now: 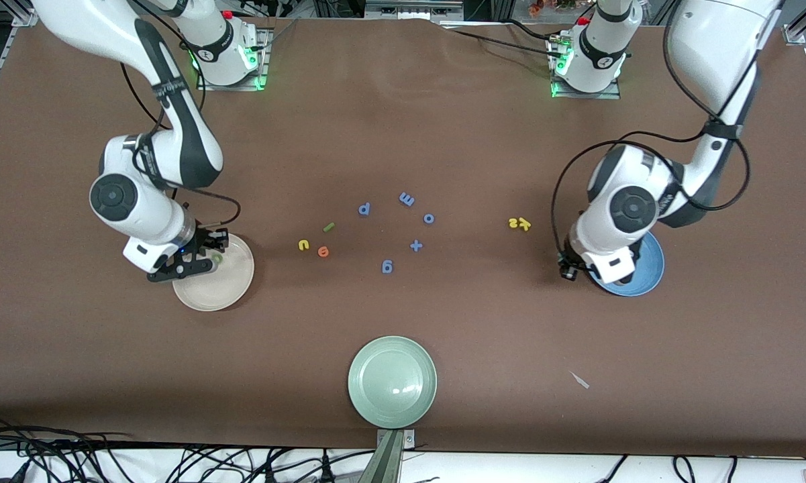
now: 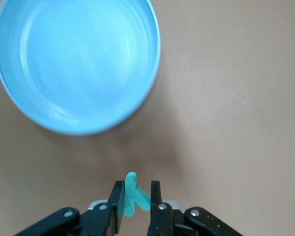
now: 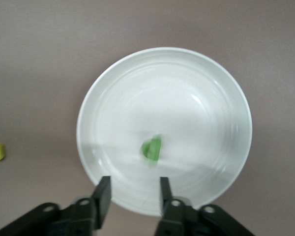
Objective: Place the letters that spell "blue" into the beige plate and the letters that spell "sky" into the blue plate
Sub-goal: 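Release the d onto the white plate while the left gripper carries the y, then release the y into the blue plate while the right gripper grasps the u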
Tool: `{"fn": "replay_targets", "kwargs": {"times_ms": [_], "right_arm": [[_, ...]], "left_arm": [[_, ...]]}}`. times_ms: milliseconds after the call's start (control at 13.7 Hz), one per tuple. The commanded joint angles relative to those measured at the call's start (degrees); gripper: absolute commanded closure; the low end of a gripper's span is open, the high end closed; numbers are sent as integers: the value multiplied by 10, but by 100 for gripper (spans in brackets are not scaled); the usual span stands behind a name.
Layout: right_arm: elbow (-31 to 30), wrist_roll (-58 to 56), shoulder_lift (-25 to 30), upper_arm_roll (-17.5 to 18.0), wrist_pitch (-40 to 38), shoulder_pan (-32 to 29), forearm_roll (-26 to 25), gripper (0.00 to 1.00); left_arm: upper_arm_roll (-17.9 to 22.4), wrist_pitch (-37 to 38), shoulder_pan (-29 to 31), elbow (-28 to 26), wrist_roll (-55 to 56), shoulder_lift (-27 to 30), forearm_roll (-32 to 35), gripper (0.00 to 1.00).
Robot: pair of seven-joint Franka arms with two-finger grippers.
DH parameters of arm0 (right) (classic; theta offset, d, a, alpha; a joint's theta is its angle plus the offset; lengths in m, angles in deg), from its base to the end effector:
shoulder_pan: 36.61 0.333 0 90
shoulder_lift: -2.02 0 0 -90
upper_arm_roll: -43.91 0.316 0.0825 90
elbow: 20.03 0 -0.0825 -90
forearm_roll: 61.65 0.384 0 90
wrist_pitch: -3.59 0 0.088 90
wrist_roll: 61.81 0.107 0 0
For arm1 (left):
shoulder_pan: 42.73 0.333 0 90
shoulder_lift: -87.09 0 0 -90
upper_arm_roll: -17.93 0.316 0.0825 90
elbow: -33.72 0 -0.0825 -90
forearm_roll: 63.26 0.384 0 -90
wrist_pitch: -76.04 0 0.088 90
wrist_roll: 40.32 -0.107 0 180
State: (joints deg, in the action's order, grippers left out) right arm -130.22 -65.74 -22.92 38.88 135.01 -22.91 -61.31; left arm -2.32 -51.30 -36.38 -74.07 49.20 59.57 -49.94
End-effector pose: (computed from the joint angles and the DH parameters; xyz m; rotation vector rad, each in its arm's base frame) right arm 0.6110 0.0956 0.2593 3.0854 0.3452 -0.0957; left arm 0.6089 -0.1316 0.2583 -2.5219 -1.7202 0.0776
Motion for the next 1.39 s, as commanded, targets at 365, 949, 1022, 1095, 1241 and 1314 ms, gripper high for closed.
{"fn": "replay_targets", "kwargs": {"times_ms": [365, 949, 1022, 1095, 1241, 1314], "right_arm": [[25, 124, -22, 51, -1, 13, 5, 35], [12, 270, -64, 85, 57, 82, 5, 29], [4, 276, -66, 85, 71, 84, 4, 29], [-7, 276, -71, 85, 93, 87, 3, 29], [-20, 284, -79, 85, 124, 91, 3, 29], [-20, 295, -81, 85, 126, 95, 2, 29]], "left_arm": [[-3, -8, 102, -74, -159, 23, 0, 83], [-3, -45, 126, -103, -203, 28, -1, 36], [-4, -42, 125, -101, -201, 31, -3, 34], [-18, -40, 123, -96, -192, 32, -10, 34], [-59, -34, 124, -102, -147, 39, -11, 34], [-68, -39, 128, -116, -144, 42, -11, 34]]}}
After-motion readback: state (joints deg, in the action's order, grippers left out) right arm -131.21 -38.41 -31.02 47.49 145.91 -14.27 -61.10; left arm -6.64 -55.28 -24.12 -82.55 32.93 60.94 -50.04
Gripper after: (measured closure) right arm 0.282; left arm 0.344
